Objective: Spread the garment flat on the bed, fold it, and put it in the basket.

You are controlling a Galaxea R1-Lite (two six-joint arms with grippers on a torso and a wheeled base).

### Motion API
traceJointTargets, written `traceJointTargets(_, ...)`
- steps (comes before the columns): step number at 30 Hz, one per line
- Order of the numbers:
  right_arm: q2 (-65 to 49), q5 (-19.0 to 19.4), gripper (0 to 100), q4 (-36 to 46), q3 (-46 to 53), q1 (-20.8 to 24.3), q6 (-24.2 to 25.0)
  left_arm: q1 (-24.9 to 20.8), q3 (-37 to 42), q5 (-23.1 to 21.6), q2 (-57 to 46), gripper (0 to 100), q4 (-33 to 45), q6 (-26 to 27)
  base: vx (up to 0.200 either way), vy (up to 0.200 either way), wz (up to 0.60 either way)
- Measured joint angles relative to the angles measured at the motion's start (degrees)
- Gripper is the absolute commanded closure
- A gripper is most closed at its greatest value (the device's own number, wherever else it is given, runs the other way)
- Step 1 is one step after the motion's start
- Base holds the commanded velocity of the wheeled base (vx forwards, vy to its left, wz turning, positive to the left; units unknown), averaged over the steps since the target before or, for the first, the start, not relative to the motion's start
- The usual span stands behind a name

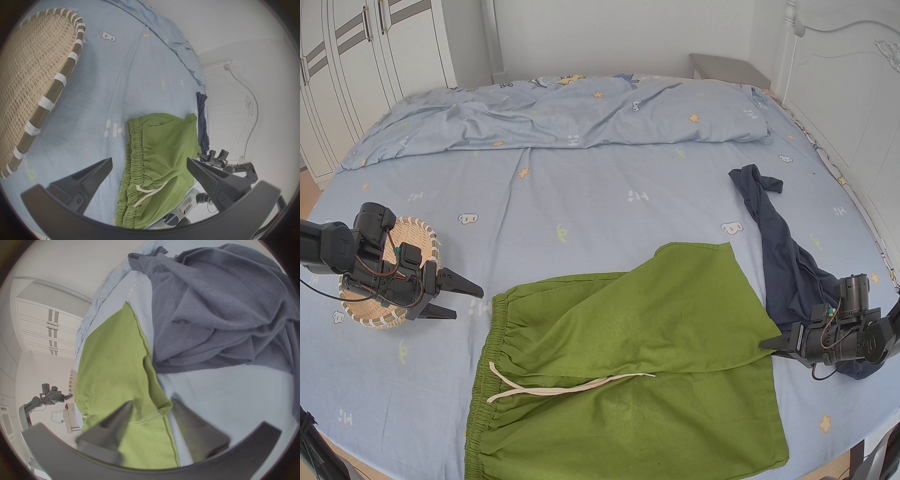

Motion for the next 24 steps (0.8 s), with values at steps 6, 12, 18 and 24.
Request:
traceJointTargets(6,-3.6,0.0,0,0.2,1.2,-0.1,0.0,0.0,0.0,0.0,0.3,0,-1.5,-0.1,0.0,0.0,0.0)
traceJointTargets(12,-10.2,0.0,0,1.0,-2.3,0.2,0.0,-1.3,0.0,0.0,1.7,0,-6.1,-1.5,0.0,0.0,0.0)
traceJointTargets(18,-12.5,0.2,0,3.1,-13.5,1.4,-0.1,-2.7,-1.0,0.1,4.2,0,-11.3,-3.7,0.0,0.0,0.0)
traceJointTargets(24,-10.4,0.5,0,5.4,-27.2,3.5,-0.2,-3.5,-3.3,0.1,6.4,0,-14.2,-4.5,0.0,0.0,0.0)
